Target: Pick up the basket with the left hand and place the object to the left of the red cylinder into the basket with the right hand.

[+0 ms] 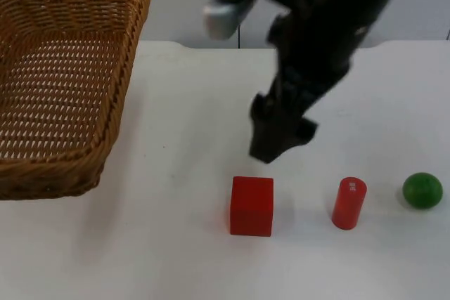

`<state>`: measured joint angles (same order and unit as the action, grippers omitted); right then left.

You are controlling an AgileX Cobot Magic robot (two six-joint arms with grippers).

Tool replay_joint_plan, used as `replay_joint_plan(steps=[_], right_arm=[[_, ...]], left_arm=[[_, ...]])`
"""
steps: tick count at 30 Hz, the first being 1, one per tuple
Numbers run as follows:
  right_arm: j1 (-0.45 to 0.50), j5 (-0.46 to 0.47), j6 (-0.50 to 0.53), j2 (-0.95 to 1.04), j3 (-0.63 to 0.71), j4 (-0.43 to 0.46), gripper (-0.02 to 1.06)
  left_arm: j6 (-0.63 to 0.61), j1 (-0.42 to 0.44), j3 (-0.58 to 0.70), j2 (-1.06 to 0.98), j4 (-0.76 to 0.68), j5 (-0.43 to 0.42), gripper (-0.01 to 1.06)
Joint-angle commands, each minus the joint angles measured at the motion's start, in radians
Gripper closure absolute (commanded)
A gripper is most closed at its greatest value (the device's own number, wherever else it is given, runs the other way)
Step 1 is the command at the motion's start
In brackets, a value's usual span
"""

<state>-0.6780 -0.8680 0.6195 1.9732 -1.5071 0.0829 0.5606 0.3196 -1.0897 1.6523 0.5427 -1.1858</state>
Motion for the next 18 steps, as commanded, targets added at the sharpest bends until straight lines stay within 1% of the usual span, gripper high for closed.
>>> replay_joint_plan(steps=[1,3,5,10,13,14,15,16,17,18], right_arm=[[-0.016,0.001,0.058,0.049,-0.042,-0.006,0.00],[-0.019,0.001,0.088,0.119,-0.075,-0.006,0.00],[-0.019,0.005,0.095,0.172,-0.095,-0.004,0.00],[-0.019,0.028,0.095,0.250,-0.095,-0.002,0.00],[-0.021,0.039,0.095,0.275,-0.095,-0.002,0.03],[-0.023,0.046,0.095,0.286,-0.095,0.001,0.07],[-0.025,0.049,0.091,0.293,-0.095,0.001,0.15],[-0.025,0.049,0.089,0.298,-0.095,0.001,0.22],[-0.030,0.049,0.081,0.303,-0.095,0.001,0.33],[-0.030,0.049,0.081,0.303,-0.095,0.001,0.33]], left_arm=[[0.008,0.001,0.000,-0.016,0.036,-0.009,1.05],[0.008,0.001,0.000,-0.016,0.036,-0.009,1.05],[0.008,0.001,0.000,-0.016,0.038,-0.009,1.05],[0.008,0.001,0.000,-0.016,0.038,-0.009,1.05],[0.008,0.001,0.000,-0.016,0.038,-0.009,1.05],[0.008,0.001,0.000,-0.016,0.038,-0.009,1.05],[0.008,0.001,0.000,-0.016,0.038,-0.009,1.05],[0.008,0.001,0.000,-0.016,0.038,-0.009,1.05],[0.008,0.001,0.000,-0.016,0.038,-0.009,1.05],[0.008,0.001,0.000,-0.016,0.038,-0.009,1.05]])
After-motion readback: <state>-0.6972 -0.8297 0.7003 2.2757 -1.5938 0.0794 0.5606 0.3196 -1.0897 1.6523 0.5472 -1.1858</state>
